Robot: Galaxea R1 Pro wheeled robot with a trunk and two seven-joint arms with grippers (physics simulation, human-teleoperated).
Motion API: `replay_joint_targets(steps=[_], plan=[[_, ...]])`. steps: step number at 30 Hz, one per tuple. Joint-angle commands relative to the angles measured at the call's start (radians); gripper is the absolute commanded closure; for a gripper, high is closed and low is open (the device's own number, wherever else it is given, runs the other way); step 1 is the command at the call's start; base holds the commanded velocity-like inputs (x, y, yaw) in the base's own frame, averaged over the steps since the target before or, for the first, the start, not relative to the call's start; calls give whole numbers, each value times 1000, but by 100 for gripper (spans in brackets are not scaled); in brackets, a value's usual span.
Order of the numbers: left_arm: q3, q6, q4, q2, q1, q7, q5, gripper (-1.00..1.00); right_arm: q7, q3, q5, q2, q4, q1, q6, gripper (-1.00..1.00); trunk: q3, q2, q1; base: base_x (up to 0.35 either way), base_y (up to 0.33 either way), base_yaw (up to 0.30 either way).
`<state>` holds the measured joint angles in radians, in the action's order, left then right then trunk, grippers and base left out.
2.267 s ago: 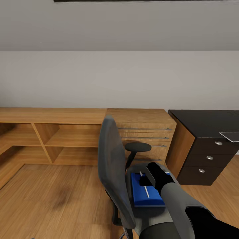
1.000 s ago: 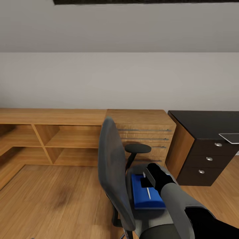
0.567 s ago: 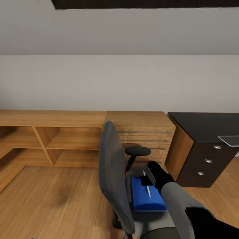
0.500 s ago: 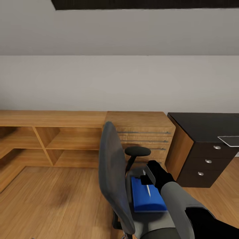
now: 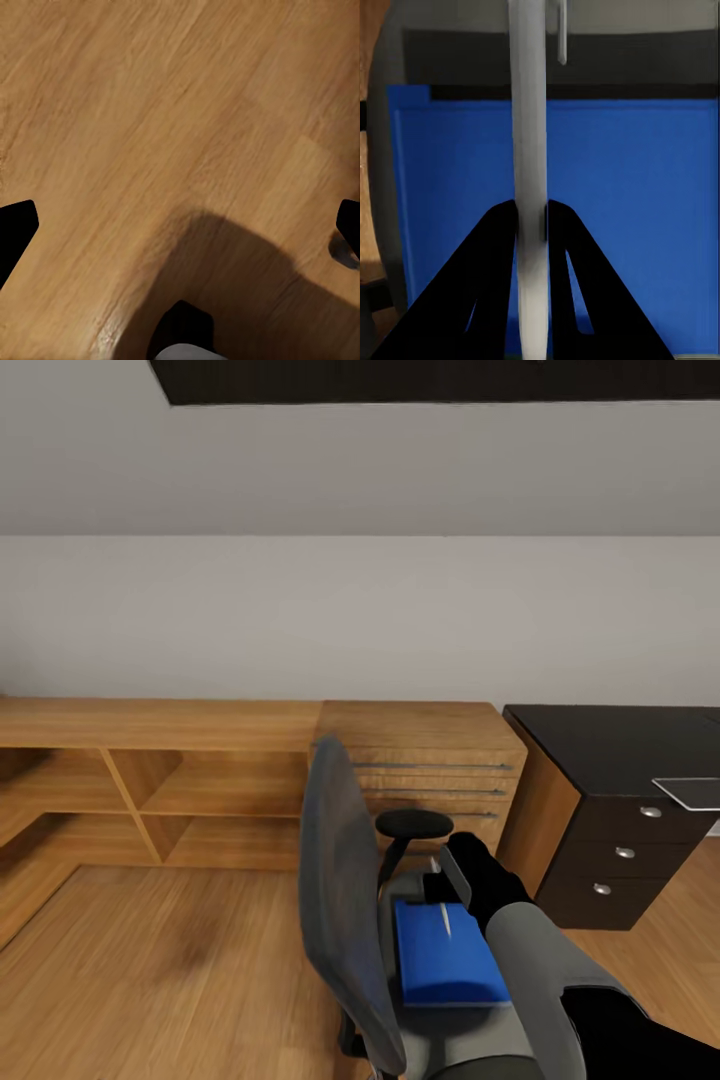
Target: In the bedroom, organize the workspace by keeping the computer under the desk, ensuring the monitor is on the desk, placing the keyboard on the desk next to the monitor, placing the mouse on the desk next to the keyboard, moving the folder from the swivel chair onto the desk next to the mouse, stacking the notebook on top of the folder with the pen on top of the notebook, and positioning the swivel chair next to the desk.
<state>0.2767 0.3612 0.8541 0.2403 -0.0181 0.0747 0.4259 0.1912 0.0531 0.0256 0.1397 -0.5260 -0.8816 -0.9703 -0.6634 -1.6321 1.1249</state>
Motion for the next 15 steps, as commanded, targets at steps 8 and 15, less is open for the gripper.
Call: replay_joint_targets(steps=[8, 15], plan=[[1, 7, 2, -1, 0, 2, 5, -100, 8, 10, 11, -3, -5, 0, -56, 100, 24, 56, -31, 0, 0, 0], [1, 7, -18, -5, 0, 1, 6, -100, 8, 9, 11, -4, -5, 0, -72, 100, 46, 105, -58, 0, 0, 0]])
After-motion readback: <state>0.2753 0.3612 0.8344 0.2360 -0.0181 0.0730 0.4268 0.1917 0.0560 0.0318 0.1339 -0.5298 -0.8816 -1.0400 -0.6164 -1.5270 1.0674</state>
